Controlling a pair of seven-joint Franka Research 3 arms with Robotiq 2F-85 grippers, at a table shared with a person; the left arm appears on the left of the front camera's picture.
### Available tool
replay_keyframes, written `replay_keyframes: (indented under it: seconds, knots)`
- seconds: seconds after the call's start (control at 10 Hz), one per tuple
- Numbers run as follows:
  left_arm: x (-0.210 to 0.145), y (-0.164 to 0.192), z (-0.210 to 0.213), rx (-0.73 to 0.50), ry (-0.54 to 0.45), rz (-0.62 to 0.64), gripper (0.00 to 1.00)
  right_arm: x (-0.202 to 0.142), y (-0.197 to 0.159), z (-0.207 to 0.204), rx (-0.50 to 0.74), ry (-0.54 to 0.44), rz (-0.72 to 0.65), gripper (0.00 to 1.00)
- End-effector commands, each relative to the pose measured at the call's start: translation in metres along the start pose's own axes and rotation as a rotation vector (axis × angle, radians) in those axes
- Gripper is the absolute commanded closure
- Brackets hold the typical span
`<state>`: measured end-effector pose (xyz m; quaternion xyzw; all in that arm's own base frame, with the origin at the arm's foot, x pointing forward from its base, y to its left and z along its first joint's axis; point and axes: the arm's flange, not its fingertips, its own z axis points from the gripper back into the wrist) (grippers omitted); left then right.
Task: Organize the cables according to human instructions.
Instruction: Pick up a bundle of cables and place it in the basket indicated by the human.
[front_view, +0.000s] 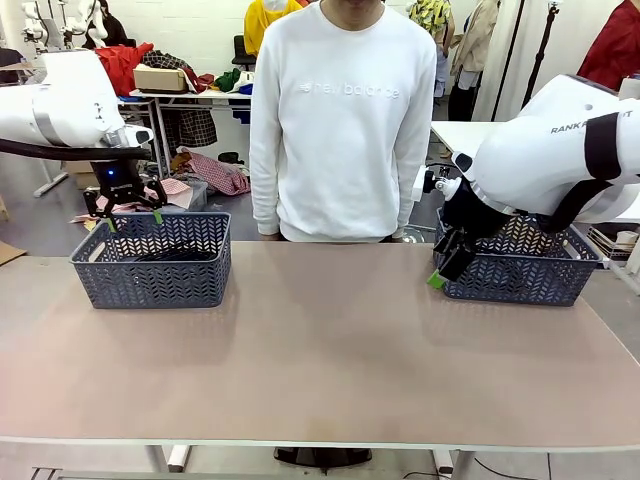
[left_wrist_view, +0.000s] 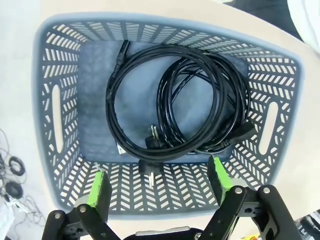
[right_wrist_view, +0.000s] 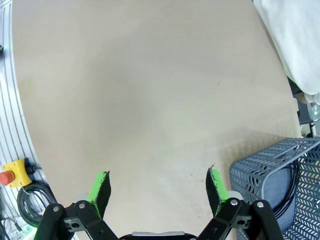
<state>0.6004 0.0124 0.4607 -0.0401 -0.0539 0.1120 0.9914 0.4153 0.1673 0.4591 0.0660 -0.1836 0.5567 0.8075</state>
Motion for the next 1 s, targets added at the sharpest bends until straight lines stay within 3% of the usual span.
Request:
replay_keyframes:
  seconds: [0.0,0.9]
  knots:
    - [0.001,0.0012,0.0008,0.001,-0.008,0.001,0.0,0.0,0.0012,-0.0006,-0.002,0.001,0.003,0.0]
    - [0.001,0.0012,0.0008,0.001,-0.008,0.001,0.0,0.0,0.0012,-0.0006,-0.002,0.001,0.003,0.0]
